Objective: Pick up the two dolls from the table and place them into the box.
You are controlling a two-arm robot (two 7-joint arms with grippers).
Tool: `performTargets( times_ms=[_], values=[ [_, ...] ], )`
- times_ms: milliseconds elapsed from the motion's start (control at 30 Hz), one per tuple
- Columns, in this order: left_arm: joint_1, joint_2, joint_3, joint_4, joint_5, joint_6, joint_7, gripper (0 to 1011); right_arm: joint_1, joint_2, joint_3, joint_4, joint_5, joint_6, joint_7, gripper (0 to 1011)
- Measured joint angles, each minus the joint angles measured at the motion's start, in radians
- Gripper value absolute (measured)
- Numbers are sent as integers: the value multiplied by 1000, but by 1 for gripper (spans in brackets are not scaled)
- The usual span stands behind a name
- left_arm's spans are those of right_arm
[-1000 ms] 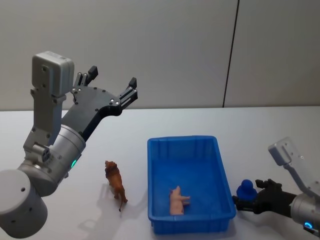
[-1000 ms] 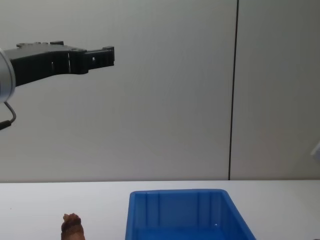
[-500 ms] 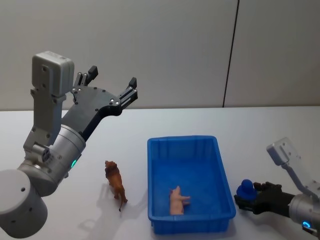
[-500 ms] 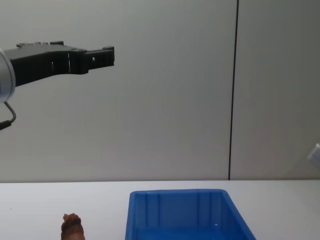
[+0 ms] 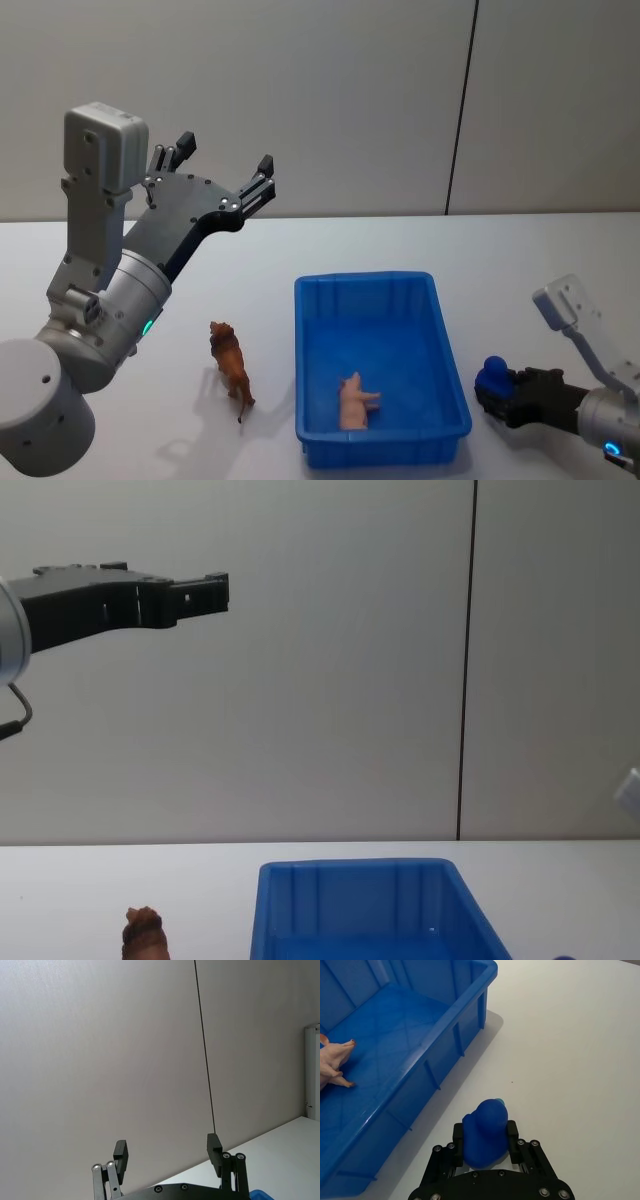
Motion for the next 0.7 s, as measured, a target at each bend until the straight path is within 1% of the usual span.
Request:
performTargets(
  times_ms=[300, 600, 700],
  values=[
    [0, 0, 0, 0, 0, 0, 0, 1001, -4, 4, 4, -14, 7, -19, -14, 427],
    [0, 0, 0, 0, 0, 0, 0, 1001, -5, 13, 16, -59, 21, -63, -33, 373],
    [0, 0, 0, 0, 0, 0, 0, 1001, -1, 17, 22, -85, 27, -83, -34, 352]
  ],
)
